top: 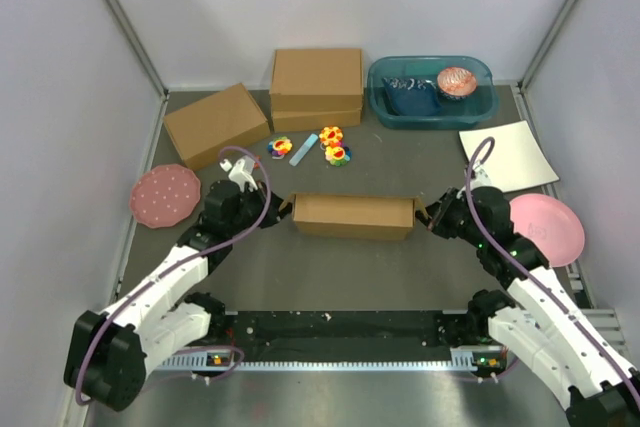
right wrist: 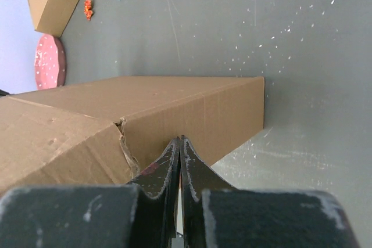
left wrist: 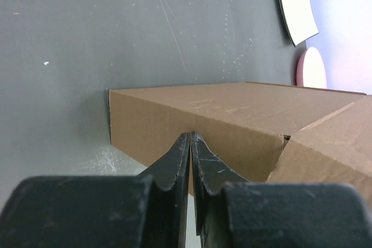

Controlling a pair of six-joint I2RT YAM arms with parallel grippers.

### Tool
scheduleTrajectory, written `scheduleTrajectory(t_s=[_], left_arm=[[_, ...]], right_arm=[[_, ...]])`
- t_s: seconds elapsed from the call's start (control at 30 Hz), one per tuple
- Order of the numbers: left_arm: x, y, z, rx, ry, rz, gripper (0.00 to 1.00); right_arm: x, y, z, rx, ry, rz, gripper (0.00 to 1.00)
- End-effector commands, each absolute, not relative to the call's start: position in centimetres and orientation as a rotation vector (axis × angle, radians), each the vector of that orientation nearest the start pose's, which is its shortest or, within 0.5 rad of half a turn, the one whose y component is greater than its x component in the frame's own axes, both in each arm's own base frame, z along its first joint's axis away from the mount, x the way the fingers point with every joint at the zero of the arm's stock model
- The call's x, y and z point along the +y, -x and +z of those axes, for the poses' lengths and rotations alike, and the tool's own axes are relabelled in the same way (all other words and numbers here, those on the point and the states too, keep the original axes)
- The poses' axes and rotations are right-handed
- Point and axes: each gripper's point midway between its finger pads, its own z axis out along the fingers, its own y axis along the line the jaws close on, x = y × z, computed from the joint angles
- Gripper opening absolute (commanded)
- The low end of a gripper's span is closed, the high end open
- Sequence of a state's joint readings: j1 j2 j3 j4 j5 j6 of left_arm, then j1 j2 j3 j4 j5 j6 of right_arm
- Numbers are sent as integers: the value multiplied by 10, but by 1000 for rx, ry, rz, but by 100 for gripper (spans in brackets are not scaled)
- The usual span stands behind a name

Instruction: Fold the paper box

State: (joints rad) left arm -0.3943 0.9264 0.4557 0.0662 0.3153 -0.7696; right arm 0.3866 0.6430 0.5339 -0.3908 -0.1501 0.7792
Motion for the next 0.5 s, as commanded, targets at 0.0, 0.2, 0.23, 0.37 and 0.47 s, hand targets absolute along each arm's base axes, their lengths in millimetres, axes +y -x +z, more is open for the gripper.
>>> scheduleTrajectory(t_s=[0.0, 0.2, 0.23, 0.37, 0.47], left_arm=[[-218, -255, 185, 2056, 56, -1155, 10], [-216, -258, 173, 2113, 37, -1098, 14], [-213, -257, 172, 2115, 41, -1079, 15], [-193, -261, 168, 2114, 80, -932, 22], [-179, -268, 174, 2084, 119, -838, 27]], right_arm=[[172, -217, 174, 2145, -261, 972, 0], [166, -222, 166, 2164, -246, 904, 0], [164, -222, 168, 2155, -235, 889, 0], [148, -223, 171, 2148, -231, 770, 2], [139, -225, 174, 2154, -220, 701, 7]])
